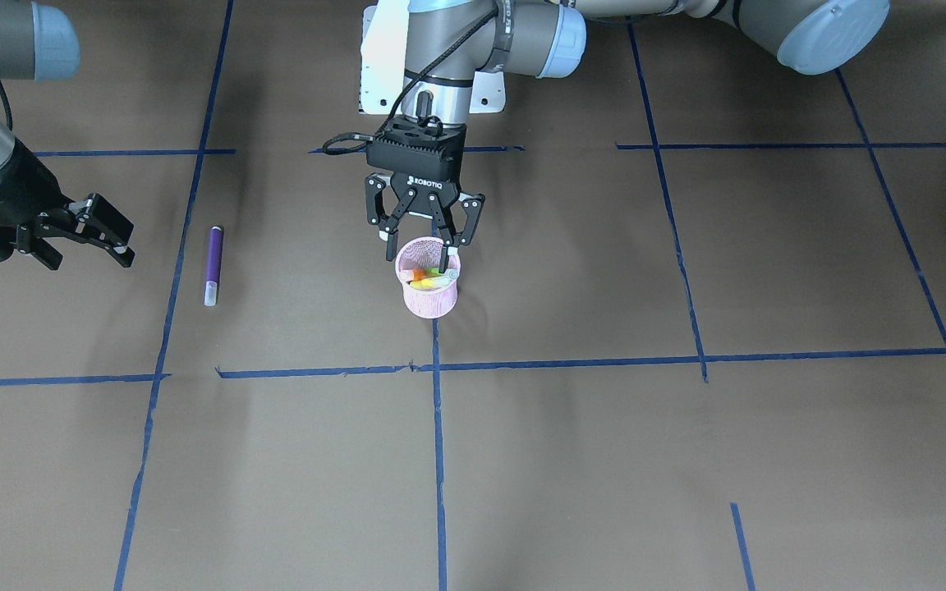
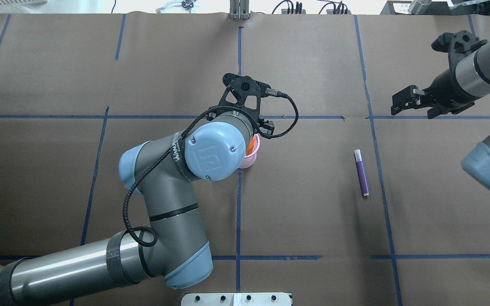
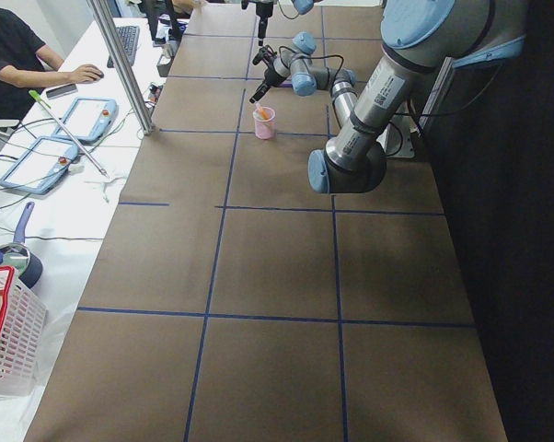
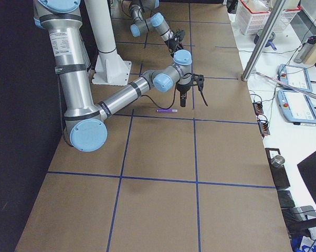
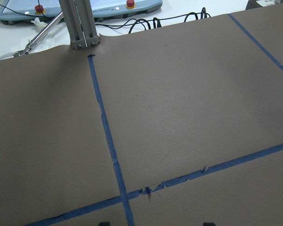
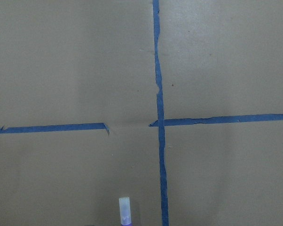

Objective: Collect pens into pen holder
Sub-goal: 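Carry the orange marker with the left gripper and drop it into the cup, then lower the right gripper onto the purple marker and grasp it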

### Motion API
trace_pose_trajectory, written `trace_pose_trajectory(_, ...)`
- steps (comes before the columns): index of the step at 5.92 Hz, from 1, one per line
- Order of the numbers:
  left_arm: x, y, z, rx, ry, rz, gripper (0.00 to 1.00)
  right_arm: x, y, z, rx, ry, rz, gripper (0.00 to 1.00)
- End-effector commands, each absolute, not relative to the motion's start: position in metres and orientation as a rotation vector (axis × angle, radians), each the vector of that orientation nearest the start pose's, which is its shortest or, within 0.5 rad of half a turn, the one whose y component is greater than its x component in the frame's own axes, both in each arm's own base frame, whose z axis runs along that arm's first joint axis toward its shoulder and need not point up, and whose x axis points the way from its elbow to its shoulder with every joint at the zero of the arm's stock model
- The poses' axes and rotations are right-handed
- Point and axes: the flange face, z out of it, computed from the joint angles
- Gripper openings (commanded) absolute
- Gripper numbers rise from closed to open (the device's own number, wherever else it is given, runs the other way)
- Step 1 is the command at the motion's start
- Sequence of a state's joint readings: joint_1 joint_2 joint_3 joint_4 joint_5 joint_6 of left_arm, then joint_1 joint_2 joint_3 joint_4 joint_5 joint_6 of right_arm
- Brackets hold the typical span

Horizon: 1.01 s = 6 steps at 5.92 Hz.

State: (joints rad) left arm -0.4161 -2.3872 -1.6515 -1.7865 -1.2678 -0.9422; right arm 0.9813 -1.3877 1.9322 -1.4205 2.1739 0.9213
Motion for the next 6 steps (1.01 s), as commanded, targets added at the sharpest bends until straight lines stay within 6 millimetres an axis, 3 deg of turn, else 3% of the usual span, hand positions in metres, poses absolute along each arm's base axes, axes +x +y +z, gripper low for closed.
trace_pose_trajectory(1,0.520,-0.427,0.116,0.807,0.838,0.009,0.73,-0.302,-0.483,0.360,0.076,-0.888,0.000,1.00)
trace_pose_trajectory(2,0.505,-0.429,0.144,0.805,0.804,0.016,0.73,-0.340,-0.483,0.365,0.069,-0.847,-0.028,1.00)
trace_pose_trajectory(3,0.491,-0.427,0.157,0.812,0.789,0.052,0.73,-0.362,-0.483,0.394,0.021,-0.804,-0.038,0.98)
trace_pose_trajectory(5,0.481,-0.422,0.160,0.811,0.800,0.047,0.73,-0.382,-0.495,0.420,-0.052,-0.748,-0.024,0.92)
trace_pose_trajectory(6,0.481,-0.422,0.160,0.808,0.800,0.043,0.73,-0.391,-0.495,0.417,-0.081,-0.727,-0.023,0.89)
